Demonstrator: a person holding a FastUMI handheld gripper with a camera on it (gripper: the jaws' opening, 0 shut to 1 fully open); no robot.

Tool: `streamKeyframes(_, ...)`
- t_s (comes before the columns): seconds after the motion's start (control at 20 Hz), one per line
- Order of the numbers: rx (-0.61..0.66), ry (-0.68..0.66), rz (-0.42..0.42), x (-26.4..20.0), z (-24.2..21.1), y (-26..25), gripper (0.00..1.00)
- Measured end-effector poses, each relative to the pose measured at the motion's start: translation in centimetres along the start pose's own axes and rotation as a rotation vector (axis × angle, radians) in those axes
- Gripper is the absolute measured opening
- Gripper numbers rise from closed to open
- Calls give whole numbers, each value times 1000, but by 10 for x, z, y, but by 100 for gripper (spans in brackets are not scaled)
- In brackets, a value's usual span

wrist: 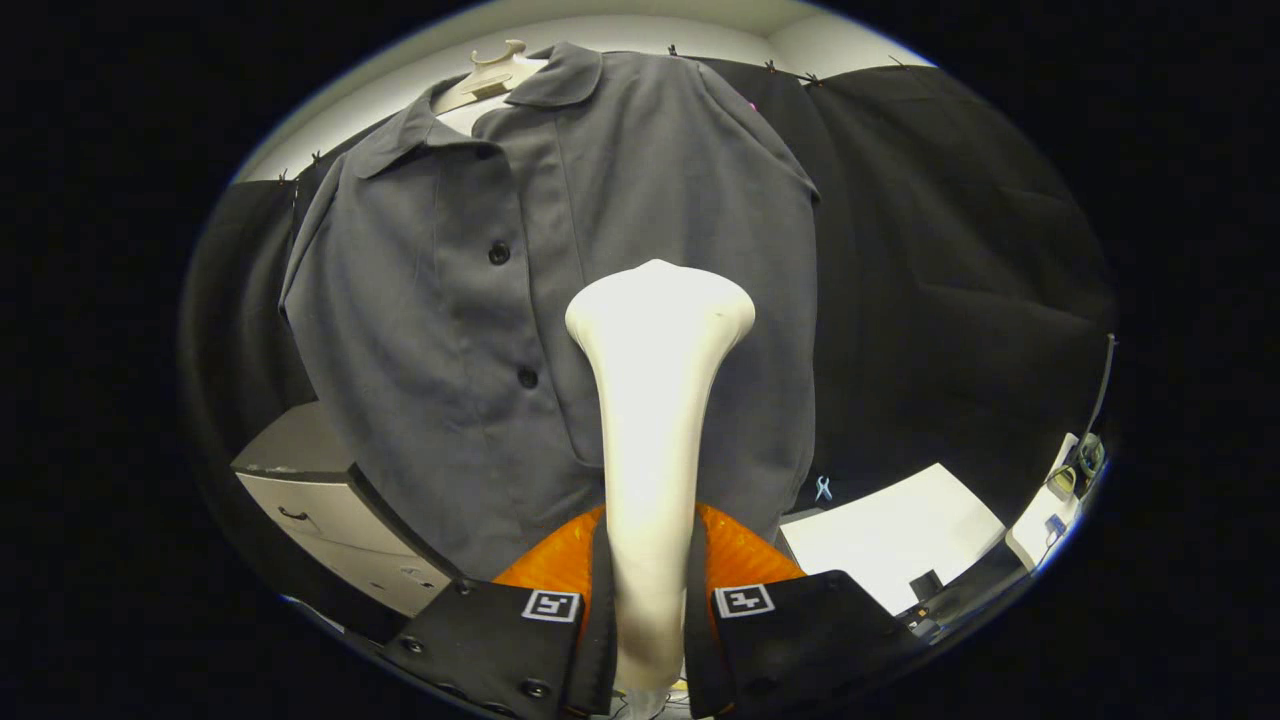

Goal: Iron the clothes twice with a garment steamer, once on the left side and once on the right side.

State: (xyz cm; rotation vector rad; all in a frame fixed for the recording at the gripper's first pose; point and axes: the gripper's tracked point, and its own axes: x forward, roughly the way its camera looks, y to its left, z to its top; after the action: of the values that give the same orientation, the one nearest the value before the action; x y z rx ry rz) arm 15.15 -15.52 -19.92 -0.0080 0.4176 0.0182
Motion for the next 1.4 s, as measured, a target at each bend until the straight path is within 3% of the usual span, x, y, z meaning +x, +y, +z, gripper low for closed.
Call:
streamKeyframes(1.05, 28, 262, -76, 4, -175, -32, 35)
streamKeyframes(1.4, 56, 259, -86, -10, -184, -29, 35)
